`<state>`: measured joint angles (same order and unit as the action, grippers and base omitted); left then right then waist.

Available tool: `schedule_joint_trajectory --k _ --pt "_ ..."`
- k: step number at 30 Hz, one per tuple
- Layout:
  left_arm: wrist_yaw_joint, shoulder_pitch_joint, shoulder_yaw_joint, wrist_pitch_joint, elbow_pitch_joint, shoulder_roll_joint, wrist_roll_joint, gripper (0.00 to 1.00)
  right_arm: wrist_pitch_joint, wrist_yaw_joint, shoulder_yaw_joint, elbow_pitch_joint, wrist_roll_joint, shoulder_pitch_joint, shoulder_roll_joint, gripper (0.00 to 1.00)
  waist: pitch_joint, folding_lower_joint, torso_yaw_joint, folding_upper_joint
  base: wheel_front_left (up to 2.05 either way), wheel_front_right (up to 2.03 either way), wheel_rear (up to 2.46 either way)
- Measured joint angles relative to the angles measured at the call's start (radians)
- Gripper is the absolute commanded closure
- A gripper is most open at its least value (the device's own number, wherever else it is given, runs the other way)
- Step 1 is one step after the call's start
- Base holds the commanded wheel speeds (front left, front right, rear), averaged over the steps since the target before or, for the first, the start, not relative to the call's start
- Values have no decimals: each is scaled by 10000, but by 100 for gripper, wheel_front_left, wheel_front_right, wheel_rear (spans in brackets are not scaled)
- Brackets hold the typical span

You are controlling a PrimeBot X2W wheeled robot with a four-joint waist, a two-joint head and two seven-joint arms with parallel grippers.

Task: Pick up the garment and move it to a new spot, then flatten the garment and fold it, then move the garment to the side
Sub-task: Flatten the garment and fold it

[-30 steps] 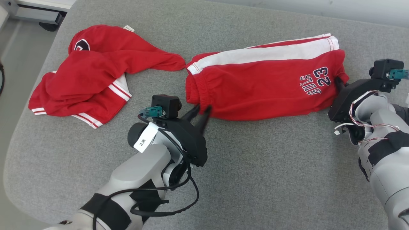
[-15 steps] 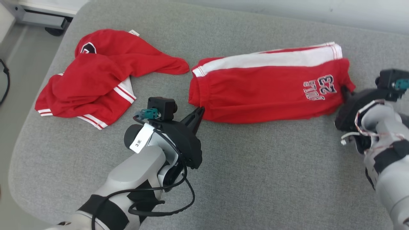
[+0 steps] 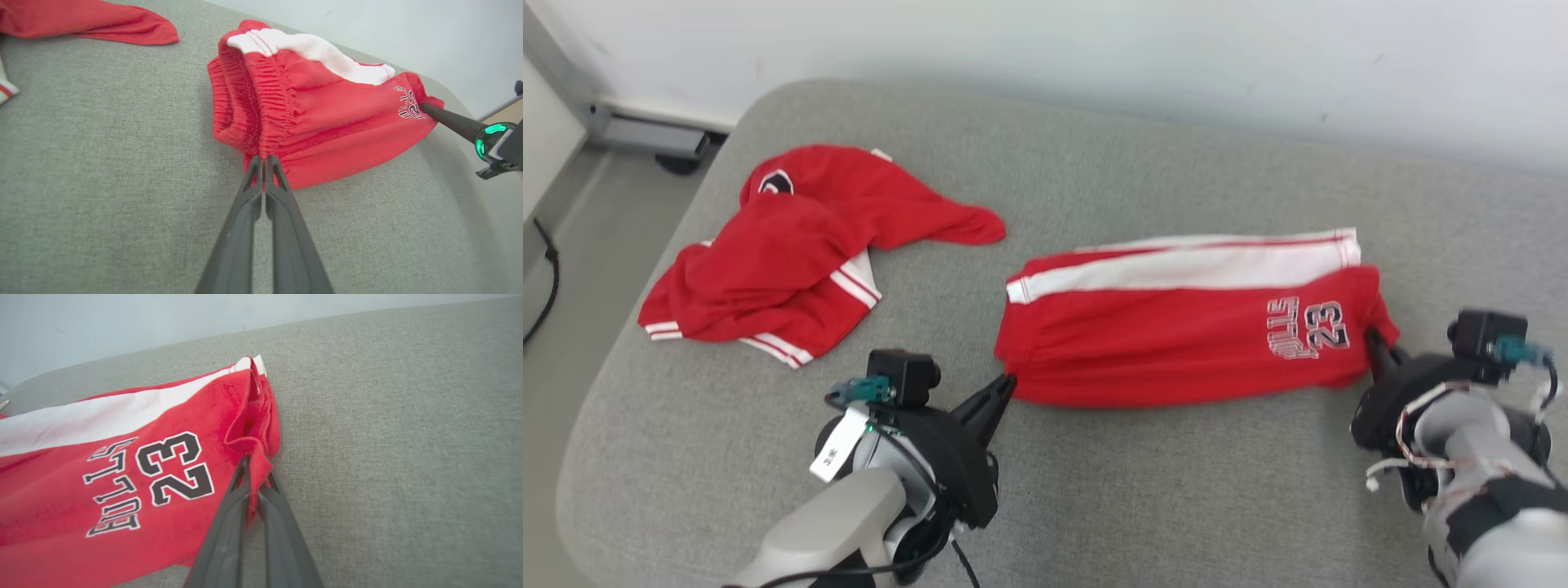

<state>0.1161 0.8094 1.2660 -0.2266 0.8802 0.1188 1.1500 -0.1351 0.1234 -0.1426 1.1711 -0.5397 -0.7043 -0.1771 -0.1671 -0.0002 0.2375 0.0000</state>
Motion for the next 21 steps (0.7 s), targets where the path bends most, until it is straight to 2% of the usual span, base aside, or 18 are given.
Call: schedule_joint_trajectory --k 4,11,21 --pt "75 -443 31 -42 -616 408 36 100 -585 2 63 -520 -226 1076 40 100 562 0 -177 0 0 0 0" --pt "77 -1494 102 -123 -1925 1197 117 100 -815 4 -94 -1538 -322 2945 213 100 1273 -1 -508 0 0 0 0" --pt "71 -2385 184 -128 -3839 2320 115 100 -955 12 -10 -3588 -518 4951 263 100 1597 0 -1251 0 0 0 0"
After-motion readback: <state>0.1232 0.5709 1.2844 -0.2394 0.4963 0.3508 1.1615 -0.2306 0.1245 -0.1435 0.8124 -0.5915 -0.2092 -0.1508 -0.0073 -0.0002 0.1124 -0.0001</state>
